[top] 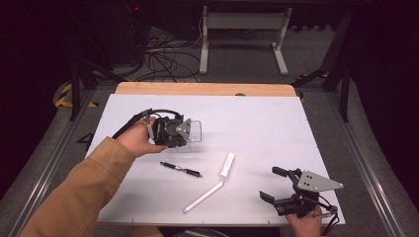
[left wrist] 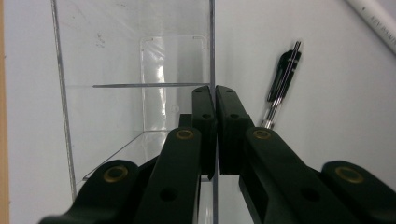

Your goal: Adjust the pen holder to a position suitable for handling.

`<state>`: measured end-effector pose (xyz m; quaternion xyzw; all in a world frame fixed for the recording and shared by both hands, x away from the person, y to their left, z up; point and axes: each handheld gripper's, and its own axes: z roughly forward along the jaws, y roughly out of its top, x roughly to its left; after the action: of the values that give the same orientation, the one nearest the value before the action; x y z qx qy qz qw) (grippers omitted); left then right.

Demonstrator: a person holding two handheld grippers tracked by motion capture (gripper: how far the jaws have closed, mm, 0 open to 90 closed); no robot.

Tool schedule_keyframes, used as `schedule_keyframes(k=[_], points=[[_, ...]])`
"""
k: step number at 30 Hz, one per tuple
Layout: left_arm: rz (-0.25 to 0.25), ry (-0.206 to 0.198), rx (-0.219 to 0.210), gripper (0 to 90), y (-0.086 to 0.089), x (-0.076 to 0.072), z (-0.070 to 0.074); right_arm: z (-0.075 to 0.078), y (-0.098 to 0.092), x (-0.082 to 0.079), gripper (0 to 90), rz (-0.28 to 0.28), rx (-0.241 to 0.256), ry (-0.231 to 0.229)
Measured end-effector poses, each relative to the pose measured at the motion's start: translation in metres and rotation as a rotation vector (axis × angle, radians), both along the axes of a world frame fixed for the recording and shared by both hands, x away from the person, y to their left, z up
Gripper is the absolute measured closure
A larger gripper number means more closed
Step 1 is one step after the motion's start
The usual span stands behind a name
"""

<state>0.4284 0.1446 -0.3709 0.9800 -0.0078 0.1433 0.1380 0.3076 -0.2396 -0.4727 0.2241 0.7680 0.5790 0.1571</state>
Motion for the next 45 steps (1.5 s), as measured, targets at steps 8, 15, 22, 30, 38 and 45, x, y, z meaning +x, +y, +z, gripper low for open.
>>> schedule_keyframes(k=[8,15,22,30,38,45], points=[[0.006,0.048,0.016,87.7,-0.029,0.008,-0.008,0.000,-0.001,0.000,9.4,0.001,0.003,-0.002],[0.004,0.063,0.030,87.7,-0.044,0.011,-0.011,0.000,-0.002,-0.001,9.5,0.002,0.005,0.000],[0.017,0.073,0.043,87.6,-0.050,0.013,-0.017,0.000,-0.002,-0.001,9.7,0.002,0.004,-0.001],[-0.002,0.069,0.048,87.4,-0.051,0.014,-0.019,-0.001,-0.002,-0.001,9.8,0.004,0.002,0.003],[-0.004,0.068,0.048,86.7,-0.051,0.015,-0.019,-0.001,-0.002,-0.001,9.8,0.005,0.001,0.003],[0.034,0.075,0.034,85.6,-0.051,0.018,-0.018,-0.001,-0.002,-0.001,9.8,0.007,0.000,0.002]])
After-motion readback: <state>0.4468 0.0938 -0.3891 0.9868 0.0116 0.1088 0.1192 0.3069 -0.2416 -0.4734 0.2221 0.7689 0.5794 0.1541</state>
